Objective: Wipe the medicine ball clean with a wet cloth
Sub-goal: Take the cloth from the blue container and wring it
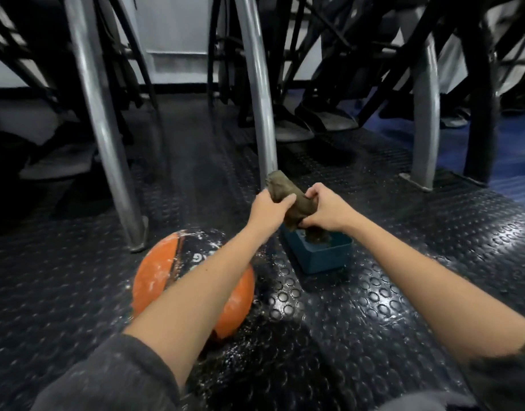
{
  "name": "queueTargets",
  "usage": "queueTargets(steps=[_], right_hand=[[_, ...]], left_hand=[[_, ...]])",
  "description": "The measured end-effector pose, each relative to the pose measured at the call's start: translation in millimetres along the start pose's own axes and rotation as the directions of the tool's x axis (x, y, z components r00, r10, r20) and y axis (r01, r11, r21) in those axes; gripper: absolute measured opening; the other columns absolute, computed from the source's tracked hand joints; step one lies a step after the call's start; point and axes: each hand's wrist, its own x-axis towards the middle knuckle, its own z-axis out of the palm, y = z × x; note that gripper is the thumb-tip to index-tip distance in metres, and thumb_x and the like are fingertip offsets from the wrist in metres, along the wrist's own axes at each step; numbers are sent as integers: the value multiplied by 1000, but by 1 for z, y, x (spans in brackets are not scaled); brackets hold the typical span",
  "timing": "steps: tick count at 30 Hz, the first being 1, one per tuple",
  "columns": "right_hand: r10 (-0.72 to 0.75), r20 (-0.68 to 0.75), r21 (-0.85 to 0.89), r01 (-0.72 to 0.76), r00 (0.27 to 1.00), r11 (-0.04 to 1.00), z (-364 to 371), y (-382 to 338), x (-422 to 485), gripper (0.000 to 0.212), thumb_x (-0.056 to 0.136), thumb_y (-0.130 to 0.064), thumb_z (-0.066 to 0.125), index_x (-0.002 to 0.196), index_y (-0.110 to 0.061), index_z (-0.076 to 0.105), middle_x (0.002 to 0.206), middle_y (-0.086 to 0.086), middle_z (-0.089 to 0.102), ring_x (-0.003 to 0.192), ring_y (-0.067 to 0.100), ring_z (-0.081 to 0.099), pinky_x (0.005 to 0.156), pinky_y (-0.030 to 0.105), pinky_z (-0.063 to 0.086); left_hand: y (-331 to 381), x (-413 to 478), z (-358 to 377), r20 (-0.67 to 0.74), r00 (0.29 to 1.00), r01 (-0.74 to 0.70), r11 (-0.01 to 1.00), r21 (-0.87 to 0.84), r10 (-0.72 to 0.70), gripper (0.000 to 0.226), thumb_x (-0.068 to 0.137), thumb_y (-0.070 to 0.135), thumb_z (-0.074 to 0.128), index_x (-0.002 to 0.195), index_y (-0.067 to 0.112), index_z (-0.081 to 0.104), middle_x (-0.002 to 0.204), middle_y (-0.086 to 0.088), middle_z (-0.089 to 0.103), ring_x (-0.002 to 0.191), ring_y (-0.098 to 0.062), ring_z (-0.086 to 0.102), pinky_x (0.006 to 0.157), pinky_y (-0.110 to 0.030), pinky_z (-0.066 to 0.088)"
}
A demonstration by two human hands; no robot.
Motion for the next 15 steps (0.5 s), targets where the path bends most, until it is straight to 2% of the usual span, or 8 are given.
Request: queueTargets(steps=[2, 5, 9, 10, 12, 15], right_hand=[[-37, 25, 39, 36, 999, 999, 3, -23, -17, 58, 65, -14, 84, 100, -16, 39, 81, -7, 47, 76, 11, 48, 59, 22, 37], [-81, 81, 164, 66, 993, 984, 8, -49, -40, 66, 62, -14, 87, 105, -16, 37, 86, -3, 50, 81, 13, 51, 67, 26, 46], [-148, 232, 133, 119, 961, 984, 9, -88, -71, 84, 69, -21, 84, 132, -16, 29, 98, -8, 46, 81, 2, 48, 61, 7, 39], [-152, 262, 116, 125, 953, 985, 11, -97, -76, 89, 70, -24, 83, 137, -16, 25, 106, -5, 47, 87, 3, 48, 67, 8, 39], [-148, 295, 91, 126, 944, 988, 16, -111, -81, 98, 70, -29, 82, 144, -17, 20, 130, 6, 42, 103, 11, 45, 83, 20, 38], [-141, 357, 4, 149, 924, 989, 24, -126, -84, 105, 69, -31, 83, 146, -17, 13, 145, 9, 30, 120, 18, 40, 94, 30, 39]], left_hand=[[16, -19, -22, -1, 998, -56, 998, -7, 56, 22, 86, 12, 67, 106, 5, 60, 111, -8, 65, 104, -22, 61, 93, -36, 50], [31, -47, -53, 13, 996, -90, 996, -20, 91, 16, 87, 6, 64, 101, 12, 57, 103, -4, 64, 102, -20, 61, 92, -34, 49], [36, -84, -92, -9, 998, -63, 996, -57, 63, 13, 88, 8, 64, 98, 14, 58, 104, -6, 66, 102, -24, 63, 92, -41, 51], [35, -93, -100, -15, 999, -39, 996, -86, 38, 12, 88, 8, 63, 96, 16, 59, 102, -5, 67, 100, -25, 64, 90, -41, 51], [34, -105, -112, -32, 999, 14, 985, -171, -20, 11, 89, 8, 62, 95, 17, 60, 97, -3, 68, 96, -25, 64, 86, -40, 53], [34, -117, -123, -73, 991, 88, 955, -283, -113, 19, 88, 8, 61, 107, 10, 60, 93, -6, 68, 86, -24, 66, 78, -38, 55]])
